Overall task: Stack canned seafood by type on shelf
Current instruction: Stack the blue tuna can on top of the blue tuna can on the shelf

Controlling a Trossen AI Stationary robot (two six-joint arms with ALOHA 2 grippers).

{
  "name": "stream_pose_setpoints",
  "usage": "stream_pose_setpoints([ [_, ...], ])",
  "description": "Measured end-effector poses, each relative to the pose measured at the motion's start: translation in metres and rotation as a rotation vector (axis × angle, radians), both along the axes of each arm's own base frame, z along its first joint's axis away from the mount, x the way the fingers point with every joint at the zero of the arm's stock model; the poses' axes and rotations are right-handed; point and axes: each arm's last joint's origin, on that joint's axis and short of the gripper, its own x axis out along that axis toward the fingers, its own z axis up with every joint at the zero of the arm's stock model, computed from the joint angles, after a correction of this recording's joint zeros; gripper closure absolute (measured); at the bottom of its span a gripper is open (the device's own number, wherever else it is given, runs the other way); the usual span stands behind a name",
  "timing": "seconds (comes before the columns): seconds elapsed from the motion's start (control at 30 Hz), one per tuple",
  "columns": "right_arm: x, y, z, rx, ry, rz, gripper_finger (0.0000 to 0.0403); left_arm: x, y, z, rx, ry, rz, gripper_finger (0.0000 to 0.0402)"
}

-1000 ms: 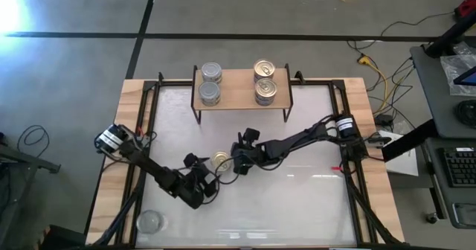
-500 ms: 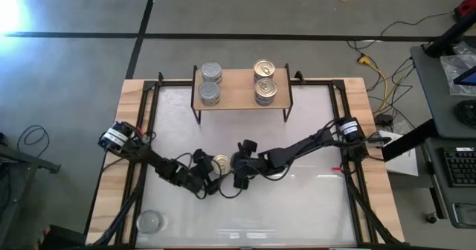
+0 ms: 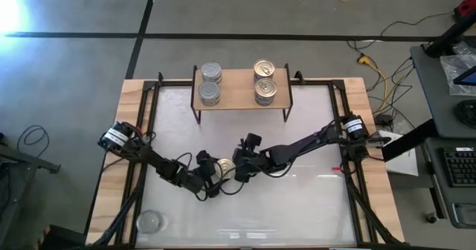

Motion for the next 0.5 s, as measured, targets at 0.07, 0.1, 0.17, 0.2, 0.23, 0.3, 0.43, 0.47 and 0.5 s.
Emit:
stream_pose_setpoints([
  [0.07,0.004,0.001,-0.008,-0.002,-0.01,0.004,0.0093,0.003,-0.002,-0.001,0.018,0.004,-0.003,0.0001],
  [0.1,0.005,0.001,-0.011,0.003,-0.012,0.01,0.0095,0.005,-0.003,-0.001,0.021,0.005,-0.003,0.0001],
  [0.17,0.007,0.002,-0.015,0.009,-0.025,0.008,0.0099,0.008,-0.004,-0.003,0.023,0.004,-0.004,0.0001],
  [0.2,0.008,0.003,-0.016,0.017,-0.034,0.004,0.0101,0.01,-0.005,-0.004,0.02,0.006,-0.006,0.0001],
  [0.23,0.009,0.003,-0.016,0.028,-0.044,0.007,0.0102,0.012,-0.006,-0.006,0.017,0.008,-0.013,0.0001],
  [0.3,0.009,0.005,-0.017,0.041,-0.031,0.023,0.0105,0.014,-0.008,-0.008,0.009,0.014,-0.024,0.0002],
  [0.43,0.007,0.005,-0.015,0.033,-0.011,0.04,0.011,0.019,-0.011,-0.009,0.01,0.011,-0.029,0.0009],
  [0.47,0.006,0.005,-0.014,0.034,-0.015,0.04,0.0111,0.02,-0.011,-0.009,0.012,0.012,-0.032,0.0013],
  [0.5,0.007,0.005,-0.013,0.035,-0.02,0.039,0.011,0.02,-0.011,-0.008,0.011,0.011,-0.032,0.0018],
])
